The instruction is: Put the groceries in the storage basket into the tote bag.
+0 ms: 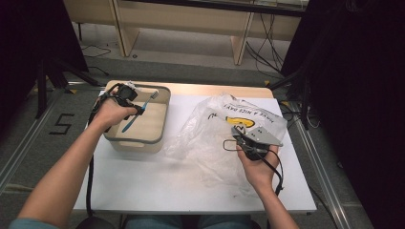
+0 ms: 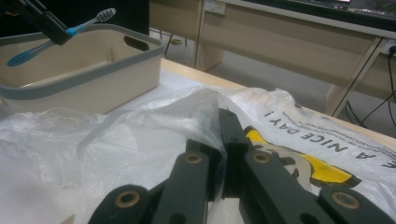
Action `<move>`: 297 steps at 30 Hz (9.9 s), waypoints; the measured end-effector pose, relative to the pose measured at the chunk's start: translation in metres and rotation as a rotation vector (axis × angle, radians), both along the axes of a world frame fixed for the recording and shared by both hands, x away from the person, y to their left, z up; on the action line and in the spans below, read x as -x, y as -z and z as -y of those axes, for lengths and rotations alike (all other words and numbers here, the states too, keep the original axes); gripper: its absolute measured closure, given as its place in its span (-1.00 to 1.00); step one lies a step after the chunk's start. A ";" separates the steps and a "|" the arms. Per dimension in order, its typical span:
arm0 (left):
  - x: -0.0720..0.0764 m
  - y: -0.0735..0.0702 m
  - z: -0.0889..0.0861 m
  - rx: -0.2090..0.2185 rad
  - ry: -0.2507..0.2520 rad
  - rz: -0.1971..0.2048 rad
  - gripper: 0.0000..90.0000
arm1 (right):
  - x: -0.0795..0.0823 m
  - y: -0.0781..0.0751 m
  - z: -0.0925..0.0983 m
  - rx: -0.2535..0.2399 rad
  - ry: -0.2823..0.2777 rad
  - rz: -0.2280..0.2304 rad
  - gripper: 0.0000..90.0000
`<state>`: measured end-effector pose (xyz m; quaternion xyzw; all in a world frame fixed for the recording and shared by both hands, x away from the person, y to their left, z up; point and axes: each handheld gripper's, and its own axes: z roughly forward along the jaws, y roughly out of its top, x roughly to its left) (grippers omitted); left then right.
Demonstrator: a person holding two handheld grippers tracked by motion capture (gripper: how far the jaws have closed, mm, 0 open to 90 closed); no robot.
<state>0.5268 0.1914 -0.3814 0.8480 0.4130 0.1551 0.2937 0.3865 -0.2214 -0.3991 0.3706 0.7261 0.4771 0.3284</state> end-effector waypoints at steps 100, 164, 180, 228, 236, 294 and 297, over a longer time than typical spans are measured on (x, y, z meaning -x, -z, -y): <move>0.143 -0.018 0.120 0.081 0.539 0.045 0.81 | 0.000 0.001 -0.001 0.005 0.005 -0.004 1.00; 0.109 0.044 0.245 -0.156 0.344 0.116 0.81 | 0.003 -0.003 -0.004 -0.006 -0.018 0.002 1.00; 0.105 0.049 0.251 -0.107 0.355 0.211 0.44 | 0.003 -0.002 -0.002 -0.009 -0.012 -0.002 1.00; 0.140 0.061 0.123 -0.106 0.236 0.125 -0.02 | 0.016 0.051 0.015 0.222 -0.323 -0.474 0.95; 0.140 0.072 0.124 -0.138 0.254 0.086 -0.01 | 0.015 0.058 0.014 0.257 -0.350 -0.534 0.74; 0.154 0.069 0.091 0.070 0.206 0.137 -0.21 | 0.038 0.022 0.071 0.001 -0.274 -0.378 0.02; 0.155 0.070 0.090 0.071 0.204 0.141 -0.22 | 0.042 0.030 0.079 0.007 -0.249 -0.387 -0.03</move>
